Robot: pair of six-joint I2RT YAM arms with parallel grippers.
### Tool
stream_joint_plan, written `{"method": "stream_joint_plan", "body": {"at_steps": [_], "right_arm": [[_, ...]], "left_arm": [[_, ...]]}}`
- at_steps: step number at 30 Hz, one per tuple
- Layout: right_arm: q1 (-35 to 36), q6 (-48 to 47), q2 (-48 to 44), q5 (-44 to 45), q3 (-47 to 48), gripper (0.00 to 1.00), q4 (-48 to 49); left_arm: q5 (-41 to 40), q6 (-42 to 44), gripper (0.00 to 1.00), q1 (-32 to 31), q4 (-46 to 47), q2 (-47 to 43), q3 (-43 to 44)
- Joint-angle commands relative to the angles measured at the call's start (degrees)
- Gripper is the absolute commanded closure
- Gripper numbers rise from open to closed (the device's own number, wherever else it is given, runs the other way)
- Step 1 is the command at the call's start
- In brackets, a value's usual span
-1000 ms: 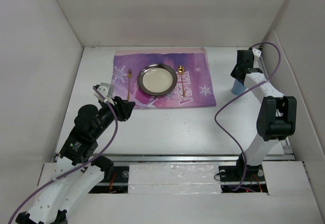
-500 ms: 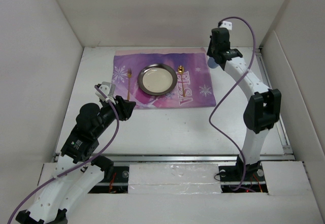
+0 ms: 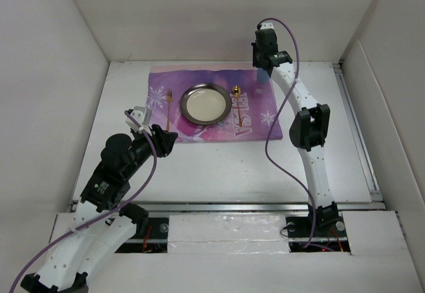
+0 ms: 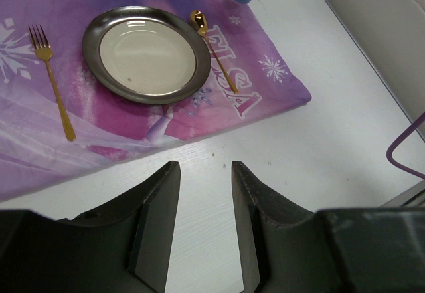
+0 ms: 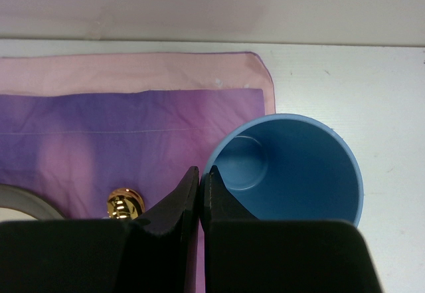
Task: Set the dinner table for one person
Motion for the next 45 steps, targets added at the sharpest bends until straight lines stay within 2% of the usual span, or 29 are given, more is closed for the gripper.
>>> {"method": "stream_joint_plan", "body": {"at_steps": [1,16,18,19,21,22,25,31,33,36,37,39,40,41,42,44,45], "right_arm": [[0.4,-2.3,0.4,-1.8,5.5,1.00,1.3],[-0.1,-2.5,7.9,-3.0,7.8,1.00,4.3],[-0.1,-2.4,7.9,-3.8,7.1,0.97,5.2],[-0.1,-2.3,7.8,-4.0,6.7,0.87,5.5],[-0.1,-1.4,6.7,-3.9,5.8,0.75,6.0],[-0.1,-1.3,5.8,-4.0,3.6,0.63,7.6],[-0.1,-0.7,2.6,-4.3,1.3,0.47,9.7],[-0.1,-0.4,-4.9,-3.3,-2.6,0.31,11.6],[-0.1,0.9,-7.5,-2.9,-4.6,0.29,11.6],[-0.1,2.5,-15.2,-2.1,-11.6,0.17,14.9],[-0.1,3.1,-17.3,-1.8,-13.1,0.00,16.4],[0.4,3.5,-25.9,-4.4,-19.9,0.00,17.8],[0.4,3.5,-26.0,-4.4,-19.9,0.00,18.2],[0.9,3.4,-28.4,-4.8,-22.1,0.00,18.9],[0.9,3.5,-34.1,-4.7,-25.2,0.00,20.4],[1.6,4.2,-40.2,-4.3,-36.4,0.00,25.8],[2.1,8.0,-50.0,-4.4,-48.5,0.00,29.1]], "left_arm": [[-0.4,0.4,0.66,0.3,2.1,0.2,0.2],[-1.3,0.4,0.66,0.3,2.1,1.5,0.3],[-1.7,0.3,0.66,0.3,1.9,1.6,0.3],[-1.6,0.3,0.66,0.3,1.7,1.6,0.3],[-1.9,0.3,0.66,0.3,2.0,1.5,0.4],[-2.3,0.2,0.66,0.3,2.1,1.5,0.3],[-2.6,0.1,0.66,0.3,1.4,1.6,0.3],[-4.1,-0.3,0.64,0.3,1.2,1.5,0.5],[-4.5,-0.6,0.59,0.3,1.4,1.0,0.7],[-7.0,-1.0,0.47,0.3,1.8,-0.5,0.7],[-7.3,-1.2,0.43,0.3,1.9,-1.7,0.4],[-8.0,-1.8,0.31,0.3,2.9,-3.6,0.0],[-8.0,-1.8,0.31,0.3,2.9,-4.3,0.0],[-8.9,-2.0,0.25,0.3,3.1,-4.8,-0.2],[-9.2,-2.1,0.24,0.3,3.4,-5.4,-0.3],[-9.5,-2.5,0.21,0.3,3.5,-6.2,-0.5],[-9.8,-2.7,0.20,0.3,3.6,-6.4,0.0]]}}
